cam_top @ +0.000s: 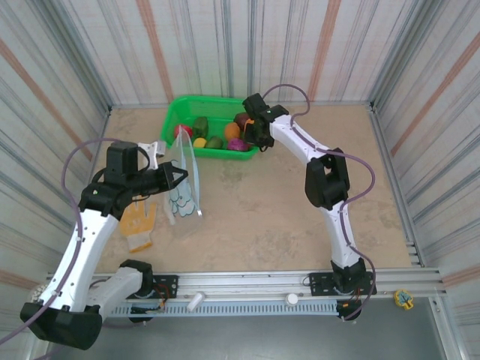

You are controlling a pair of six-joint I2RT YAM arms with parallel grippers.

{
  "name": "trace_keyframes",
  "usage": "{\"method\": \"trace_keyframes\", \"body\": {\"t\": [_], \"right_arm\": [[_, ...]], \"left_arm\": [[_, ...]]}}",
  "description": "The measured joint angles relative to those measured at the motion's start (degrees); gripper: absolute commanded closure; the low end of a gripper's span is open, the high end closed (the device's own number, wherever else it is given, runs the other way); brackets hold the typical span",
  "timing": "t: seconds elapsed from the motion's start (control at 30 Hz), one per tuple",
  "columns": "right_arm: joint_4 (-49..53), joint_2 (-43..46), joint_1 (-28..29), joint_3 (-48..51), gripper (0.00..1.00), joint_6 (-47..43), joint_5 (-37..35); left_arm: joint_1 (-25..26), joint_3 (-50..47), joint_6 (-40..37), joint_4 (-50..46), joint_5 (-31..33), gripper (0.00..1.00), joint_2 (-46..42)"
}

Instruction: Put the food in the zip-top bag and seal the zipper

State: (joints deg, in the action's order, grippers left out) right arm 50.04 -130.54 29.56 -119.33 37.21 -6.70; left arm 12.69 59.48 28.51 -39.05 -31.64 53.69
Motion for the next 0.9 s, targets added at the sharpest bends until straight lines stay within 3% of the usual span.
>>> {"method": "trace_keyframes", "body": {"t": [0.3, 0.5, 0.6, 0.73, 0.9], "right_arm": [[-1.51, 9.97, -3.93, 20.76, 1.0, -1.18, -4.33], [-3.39, 21.24, -15.61, 37.86, 1.0, -2.19, -5.99], [-3.3, 24.57, -18.99, 40.57, 0.96, -3.26, -6.21], [-4.02, 29.16, -15.45, 40.61, 0.86, -4.33, -6.38], [-7.1, 34.6, -10.03, 40.94, 0.79, -6.47, -1.77]], "left_arm": [[0.0, 0.0, -0.04, 0.44, -0.09, 1.0, -0.02], [0.0, 0.0, -0.07, 0.63, -0.2, 1.0, -0.02], [0.02, -0.33, -0.04, 2.25, -1.38, 1.0, 0.0], [2.05, -2.78, 0.42, 5.9, -2.91, 1.0, 0.83], [10.84, -4.55, 2.21, 10.25, -2.69, 1.0, 6.36]]}}
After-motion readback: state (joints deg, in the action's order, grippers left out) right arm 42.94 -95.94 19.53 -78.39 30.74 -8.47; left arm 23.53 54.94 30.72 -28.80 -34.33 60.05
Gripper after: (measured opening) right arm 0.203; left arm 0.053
